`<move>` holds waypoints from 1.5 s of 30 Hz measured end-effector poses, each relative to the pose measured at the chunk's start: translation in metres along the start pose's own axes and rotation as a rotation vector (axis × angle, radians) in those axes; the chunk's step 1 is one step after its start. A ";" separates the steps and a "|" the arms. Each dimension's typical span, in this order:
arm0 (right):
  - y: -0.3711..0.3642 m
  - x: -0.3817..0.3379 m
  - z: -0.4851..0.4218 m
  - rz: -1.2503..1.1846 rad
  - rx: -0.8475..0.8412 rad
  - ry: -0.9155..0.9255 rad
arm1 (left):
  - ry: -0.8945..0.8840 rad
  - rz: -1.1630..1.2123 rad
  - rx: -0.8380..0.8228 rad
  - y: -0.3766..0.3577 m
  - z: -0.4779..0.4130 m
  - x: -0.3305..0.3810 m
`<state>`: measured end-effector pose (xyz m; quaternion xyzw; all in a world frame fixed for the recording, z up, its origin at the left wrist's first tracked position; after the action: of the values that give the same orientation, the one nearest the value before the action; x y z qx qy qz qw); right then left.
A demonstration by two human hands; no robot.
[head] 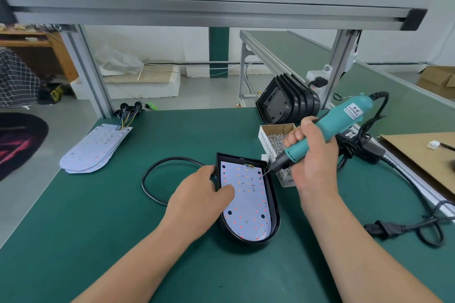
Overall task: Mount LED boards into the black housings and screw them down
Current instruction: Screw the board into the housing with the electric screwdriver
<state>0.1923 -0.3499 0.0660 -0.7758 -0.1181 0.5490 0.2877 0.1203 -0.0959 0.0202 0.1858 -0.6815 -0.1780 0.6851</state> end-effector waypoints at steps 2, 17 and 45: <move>-0.002 0.000 0.001 0.000 -0.009 0.003 | 0.003 0.003 0.002 0.000 0.000 0.000; -0.025 -0.006 0.008 0.096 -0.200 0.065 | 0.034 0.031 -0.007 -0.002 -0.003 -0.004; -0.047 -0.007 0.010 0.119 -0.433 -0.005 | 0.058 0.061 -0.026 -0.005 -0.005 -0.007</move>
<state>0.1863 -0.3120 0.0963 -0.8238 -0.1880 0.5286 0.0811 0.1249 -0.0972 0.0119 0.1611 -0.6644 -0.1602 0.7120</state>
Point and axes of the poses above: each hand's wrist, its own z-axis away from the middle knuckle, its own y-axis out of the back of the hand, x = y × z, the point moved 9 cm from there along -z, towards the middle knuckle, and after that the axes turned 6 degrees about z, right-handed, at the moved point
